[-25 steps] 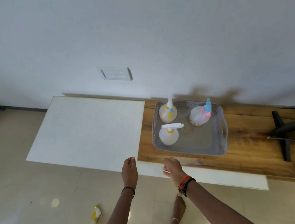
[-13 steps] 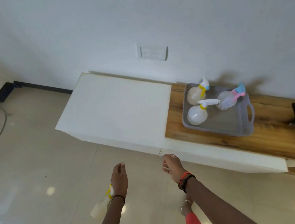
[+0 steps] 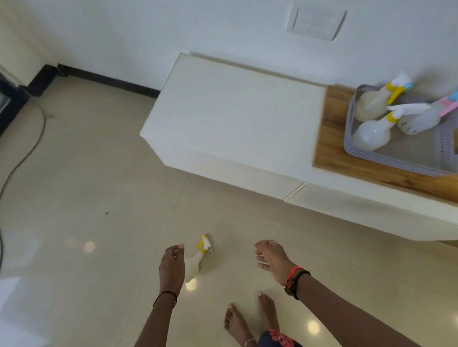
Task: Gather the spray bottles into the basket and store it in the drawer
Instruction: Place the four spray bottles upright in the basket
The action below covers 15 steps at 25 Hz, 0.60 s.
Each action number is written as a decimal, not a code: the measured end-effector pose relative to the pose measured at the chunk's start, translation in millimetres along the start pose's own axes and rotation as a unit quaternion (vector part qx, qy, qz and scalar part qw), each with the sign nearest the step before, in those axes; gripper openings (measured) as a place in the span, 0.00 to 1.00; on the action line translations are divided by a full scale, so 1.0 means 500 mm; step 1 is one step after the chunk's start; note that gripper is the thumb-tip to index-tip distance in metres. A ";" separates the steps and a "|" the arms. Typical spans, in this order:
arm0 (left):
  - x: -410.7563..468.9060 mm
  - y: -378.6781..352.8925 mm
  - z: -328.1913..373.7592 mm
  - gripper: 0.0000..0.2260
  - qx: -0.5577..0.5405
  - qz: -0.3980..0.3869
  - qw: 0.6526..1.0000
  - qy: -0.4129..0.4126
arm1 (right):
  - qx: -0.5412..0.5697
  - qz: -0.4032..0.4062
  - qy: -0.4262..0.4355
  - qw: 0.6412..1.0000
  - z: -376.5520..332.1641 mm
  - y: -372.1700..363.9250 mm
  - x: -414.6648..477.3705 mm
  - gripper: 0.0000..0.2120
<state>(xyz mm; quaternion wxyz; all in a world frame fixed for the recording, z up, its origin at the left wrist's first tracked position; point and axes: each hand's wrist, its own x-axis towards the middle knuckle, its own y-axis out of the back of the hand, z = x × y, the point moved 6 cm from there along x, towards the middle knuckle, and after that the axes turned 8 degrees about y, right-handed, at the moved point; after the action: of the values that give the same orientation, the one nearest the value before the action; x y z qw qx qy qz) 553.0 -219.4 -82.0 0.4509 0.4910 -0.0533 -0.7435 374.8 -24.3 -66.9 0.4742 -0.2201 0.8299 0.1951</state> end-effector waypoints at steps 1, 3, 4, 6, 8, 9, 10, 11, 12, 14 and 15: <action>0.015 0.008 -0.025 0.16 -0.004 0.004 1.000 0.006 | -0.015 -0.011 -0.004 1.000 0.018 -0.021 0.005 0.09; 0.047 0.018 -0.077 0.16 -0.004 0.007 1.000 0.016 | -0.055 -0.029 -0.011 0.998 0.056 -0.056 0.030 0.13; 0.066 0.020 -0.107 0.16 0.003 0.008 1.000 0.020 | -0.068 -0.036 -0.018 0.997 0.080 -0.074 0.050 0.14; 0.104 0.018 -0.157 0.17 0.016 0.014 0.999 0.025 | -0.072 -0.041 -0.019 0.996 0.124 -0.107 0.091 0.13; 0.142 0.011 -0.204 0.18 0.034 0.013 0.999 0.029 | -0.085 -0.054 -0.020 0.995 0.171 -0.139 0.133 0.09; 0.162 0.002 -0.227 0.18 0.045 0.010 0.998 0.031 | -0.091 -0.060 -0.024 0.994 0.196 -0.156 0.156 0.09; 0.185 -0.010 -0.251 0.19 0.057 0.004 0.998 0.033 | -0.099 -0.067 -0.025 0.992 0.223 -0.174 0.183 0.11; 0.208 -0.024 -0.271 0.19 0.068 -0.001 0.997 0.033 | -0.109 -0.075 -0.025 0.991 0.248 -0.193 0.212 0.13; 0.232 -0.041 -0.291 0.19 0.078 -0.007 0.996 0.034 | -0.117 -0.079 -0.026 0.990 0.272 -0.212 0.244 0.14; 0.277 -0.082 -0.321 0.22 0.095 -0.022 0.995 0.030 | -0.132 -0.085 -0.025 0.987 0.311 -0.248 0.309 0.16; 0.299 -0.104 -0.332 0.25 0.109 -0.031 0.993 0.025 | -0.134 -0.087 -0.023 0.987 0.327 -0.265 0.341 0.16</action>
<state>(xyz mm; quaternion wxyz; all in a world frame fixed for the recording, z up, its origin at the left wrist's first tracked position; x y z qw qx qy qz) 633.5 -236.6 -296.1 0.3730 0.5569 -0.1078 -0.7343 485.0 -77.6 -308.6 0.4745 -0.3481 0.7630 0.2674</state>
